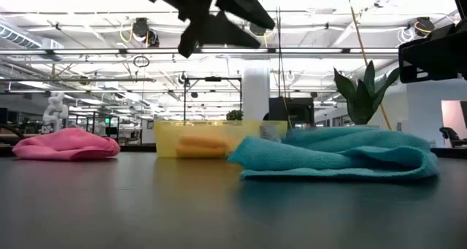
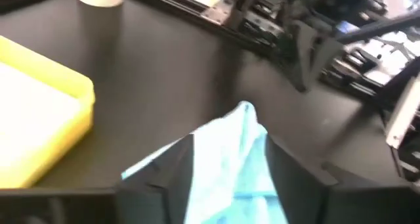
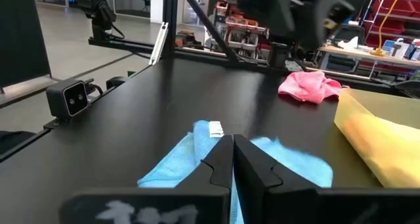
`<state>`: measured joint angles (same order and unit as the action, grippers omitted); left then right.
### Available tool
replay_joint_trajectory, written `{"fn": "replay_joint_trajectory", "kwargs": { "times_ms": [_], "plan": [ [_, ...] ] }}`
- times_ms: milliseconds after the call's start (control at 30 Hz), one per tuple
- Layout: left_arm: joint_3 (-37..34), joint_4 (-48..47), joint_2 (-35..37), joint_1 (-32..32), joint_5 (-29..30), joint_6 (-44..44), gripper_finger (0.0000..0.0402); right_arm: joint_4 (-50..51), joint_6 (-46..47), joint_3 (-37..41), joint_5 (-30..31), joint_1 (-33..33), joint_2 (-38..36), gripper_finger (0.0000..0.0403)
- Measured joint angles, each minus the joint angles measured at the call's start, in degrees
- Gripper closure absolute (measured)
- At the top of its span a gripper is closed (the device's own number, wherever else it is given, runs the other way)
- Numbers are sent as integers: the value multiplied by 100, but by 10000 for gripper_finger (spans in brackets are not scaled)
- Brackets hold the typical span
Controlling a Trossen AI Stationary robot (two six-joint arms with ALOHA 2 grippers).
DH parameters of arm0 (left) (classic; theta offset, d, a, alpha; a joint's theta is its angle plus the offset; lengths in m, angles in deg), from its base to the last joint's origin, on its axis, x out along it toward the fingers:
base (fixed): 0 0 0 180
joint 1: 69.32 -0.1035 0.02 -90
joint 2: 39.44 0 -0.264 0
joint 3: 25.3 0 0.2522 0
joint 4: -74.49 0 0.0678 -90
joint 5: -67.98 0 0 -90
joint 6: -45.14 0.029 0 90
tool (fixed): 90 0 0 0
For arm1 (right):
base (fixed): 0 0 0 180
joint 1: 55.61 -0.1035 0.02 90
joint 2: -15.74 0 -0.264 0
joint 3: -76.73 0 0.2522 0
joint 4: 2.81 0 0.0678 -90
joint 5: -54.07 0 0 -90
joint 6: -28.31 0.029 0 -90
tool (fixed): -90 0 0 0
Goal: Fold microfiber towels
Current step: Fold the blue microfiber cloth
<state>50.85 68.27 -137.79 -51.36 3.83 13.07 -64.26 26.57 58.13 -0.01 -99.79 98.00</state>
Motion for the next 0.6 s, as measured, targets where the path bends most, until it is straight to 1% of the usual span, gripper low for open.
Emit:
{"fn": "replay_joint_trajectory", "kwargs": {
  "times_ms": [67, 133, 233, 333, 433, 600],
  "plan": [
    [0, -55, 42, -78, -17, 11, 182, 22, 0, 0, 0, 0, 0, 399],
    [3, -143, 70, -92, -80, 57, 158, 21, 2, 0, 0, 1, 0, 399],
    [4, -371, 61, -5, -455, -9, 144, 21, 2, 0, 0, 0, 0, 399],
    [9, -440, -70, 271, -817, -423, 149, 32, 2, 0, 0, 0, 0, 399],
    [4, -539, -342, 658, -846, -930, 165, 30, 4, 0, 0, 1, 0, 399],
    [7, -162, -1013, 1125, -707, -1989, 194, 0, 7, 0, 0, 0, 0, 399]
  ]
}}
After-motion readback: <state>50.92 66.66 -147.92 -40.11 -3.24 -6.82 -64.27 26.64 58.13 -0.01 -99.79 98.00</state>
